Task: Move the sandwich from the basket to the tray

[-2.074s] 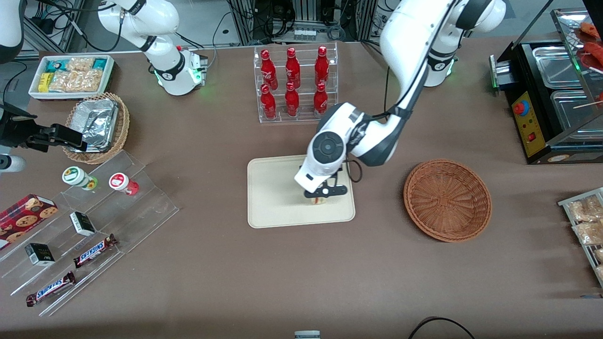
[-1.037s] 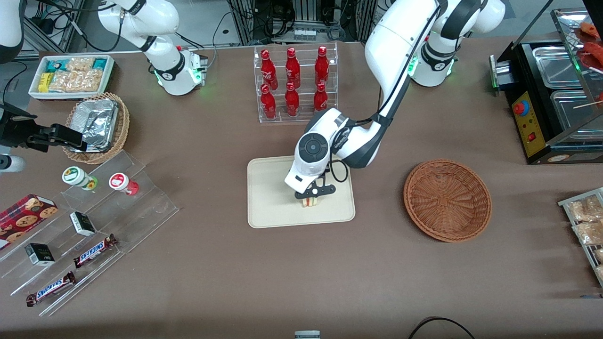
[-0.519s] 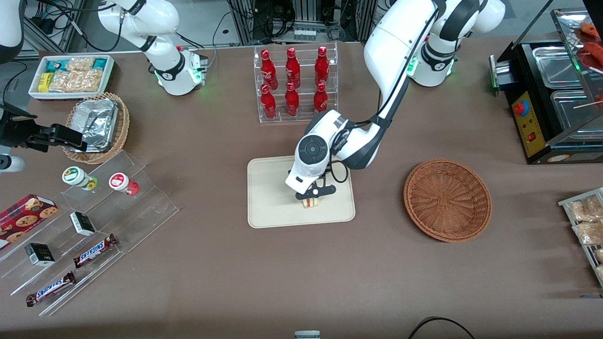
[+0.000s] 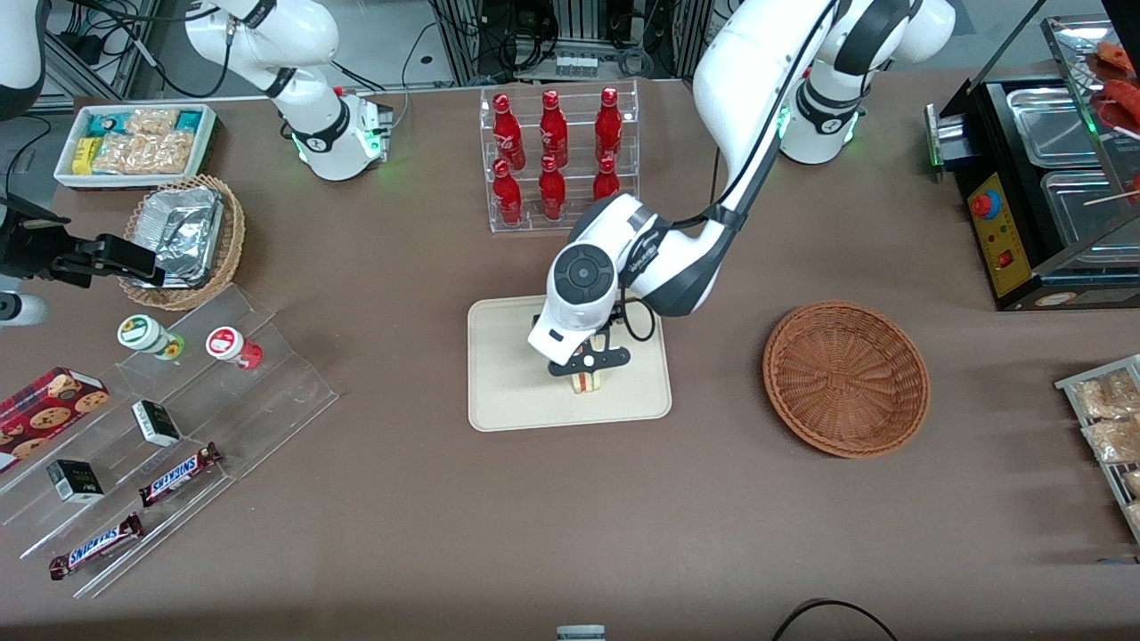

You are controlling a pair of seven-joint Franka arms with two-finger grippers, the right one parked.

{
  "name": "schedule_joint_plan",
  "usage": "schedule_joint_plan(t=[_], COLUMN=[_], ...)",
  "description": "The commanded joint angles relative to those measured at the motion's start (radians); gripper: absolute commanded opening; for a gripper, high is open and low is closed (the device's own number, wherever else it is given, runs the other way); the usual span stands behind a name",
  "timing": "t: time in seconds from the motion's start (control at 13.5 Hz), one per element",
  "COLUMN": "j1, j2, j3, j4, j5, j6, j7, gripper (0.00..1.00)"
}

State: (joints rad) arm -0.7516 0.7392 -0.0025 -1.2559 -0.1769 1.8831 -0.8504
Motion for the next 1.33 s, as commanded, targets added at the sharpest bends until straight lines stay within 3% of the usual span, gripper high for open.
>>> schedule_joint_plan(t=[0.0, 0.3, 0.96, 1.26], j1=[0.003, 0.07, 0.357, 0.517], j2=[-0.027, -0.141, -0.274, -0.363], j3=[0.007, 0.006, 0.012, 0.012], j4=[0.099, 0.11, 0.095, -0.017], j5=[-0.01, -0.018, 0.029, 0.047], j6=[-0.144, -0.234, -0.487, -0.501], j7=[-0.013, 0.005, 0.52, 0.681], gripper=[1.0, 1.0, 1.0, 1.0])
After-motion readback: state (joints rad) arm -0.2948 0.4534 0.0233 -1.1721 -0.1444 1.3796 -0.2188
